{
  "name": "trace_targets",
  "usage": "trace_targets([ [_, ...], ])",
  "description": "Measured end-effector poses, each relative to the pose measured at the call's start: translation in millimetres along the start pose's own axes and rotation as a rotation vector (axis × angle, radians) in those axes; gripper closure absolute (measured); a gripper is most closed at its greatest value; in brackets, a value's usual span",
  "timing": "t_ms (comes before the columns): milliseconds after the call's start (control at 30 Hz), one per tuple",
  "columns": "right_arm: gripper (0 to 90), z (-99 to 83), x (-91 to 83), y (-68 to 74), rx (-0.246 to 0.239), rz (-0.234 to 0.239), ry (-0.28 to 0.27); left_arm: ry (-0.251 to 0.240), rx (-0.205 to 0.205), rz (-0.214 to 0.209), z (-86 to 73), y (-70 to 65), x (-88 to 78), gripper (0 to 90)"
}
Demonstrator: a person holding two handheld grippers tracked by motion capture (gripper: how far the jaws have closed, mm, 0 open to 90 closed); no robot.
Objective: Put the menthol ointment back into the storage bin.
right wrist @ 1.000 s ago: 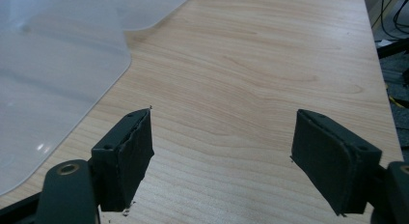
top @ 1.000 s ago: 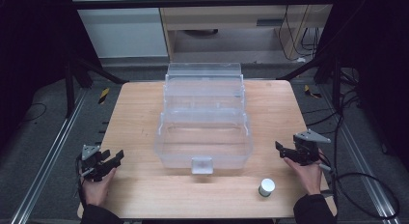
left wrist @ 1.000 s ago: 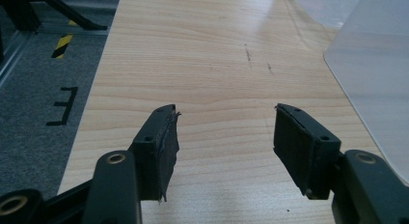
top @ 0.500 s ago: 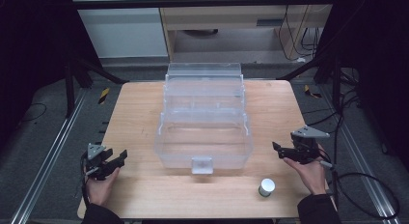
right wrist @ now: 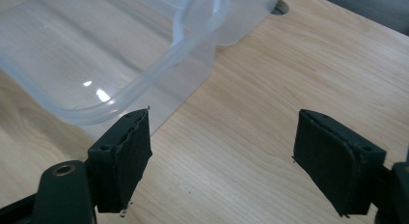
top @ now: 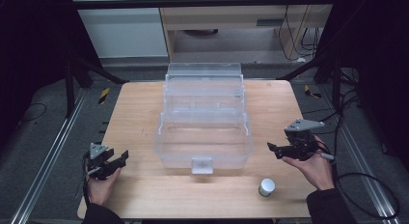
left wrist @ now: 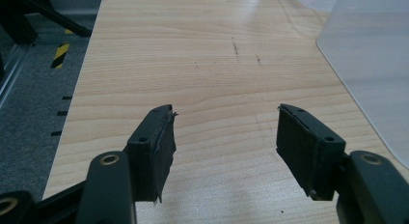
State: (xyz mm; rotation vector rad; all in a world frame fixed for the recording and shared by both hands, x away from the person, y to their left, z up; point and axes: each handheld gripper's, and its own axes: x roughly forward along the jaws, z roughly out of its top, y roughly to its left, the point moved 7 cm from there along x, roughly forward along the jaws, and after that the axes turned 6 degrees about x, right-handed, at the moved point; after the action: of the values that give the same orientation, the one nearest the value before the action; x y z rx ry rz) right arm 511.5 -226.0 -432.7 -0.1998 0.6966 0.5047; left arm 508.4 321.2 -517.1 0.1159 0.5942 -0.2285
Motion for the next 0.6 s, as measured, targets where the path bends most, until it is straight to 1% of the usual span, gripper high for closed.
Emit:
trace_targets([
  [33, 20.7, 1.1, 0.6, 4.9, -0.018, 0.011, 0.019, 0.002, 0.002, 0.001, -0.2, -0.5, 0.4, 38.3],
  [100, 20.6, 2.3, 0.9, 8.2, -0.039, 0.005, 0.03, 0.002, 0.003, 0.0, -0.1, -0.7, 0.6, 38.4],
  [167, 20.7, 2.5, 1.4, 9.5, -0.044, 0.011, 0.04, 0.002, 0.003, 0.0, -0.1, -0.8, 0.6, 38.3],
  [200, 20.7, 3.0, 1.6, 12.6, -0.053, 0.019, 0.059, 0.001, 0.004, -0.001, 0.1, -1.0, 0.3, 38.3],
  [267, 20.8, 3.7, 1.2, 15.2, -0.072, 0.019, 0.063, 0.001, 0.005, -0.001, 0.0, -1.1, 0.4, 38.4],
  [367, 21.1, 4.7, -0.6, 18.3, -0.083, 0.032, 0.067, 0.005, 0.01, -0.001, -0.3, -1.5, 0.8, 38.4],
  [433, 21.4, 5.3, -3.3, 22.3, -0.088, 0.051, 0.081, 0.005, 0.015, -0.002, -0.1, -2.1, 0.6, 38.4],
  [500, 21.4, 5.2, -4.2, 22.8, -0.092, 0.054, 0.087, 0.006, 0.015, -0.004, -0.2, -2.3, 0.7, 38.4],
  [533, 21.6, 4.4, -4.7, 24.6, -0.09, 0.065, 0.098, 0.008, 0.016, -0.004, -0.3, -2.5, 0.9, 38.4],
  [600, 21.8, 2.8, -5.4, 28.2, -0.106, 0.074, 0.115, 0.013, 0.018, -0.006, -0.9, -2.7, 1.6, 38.4],
])
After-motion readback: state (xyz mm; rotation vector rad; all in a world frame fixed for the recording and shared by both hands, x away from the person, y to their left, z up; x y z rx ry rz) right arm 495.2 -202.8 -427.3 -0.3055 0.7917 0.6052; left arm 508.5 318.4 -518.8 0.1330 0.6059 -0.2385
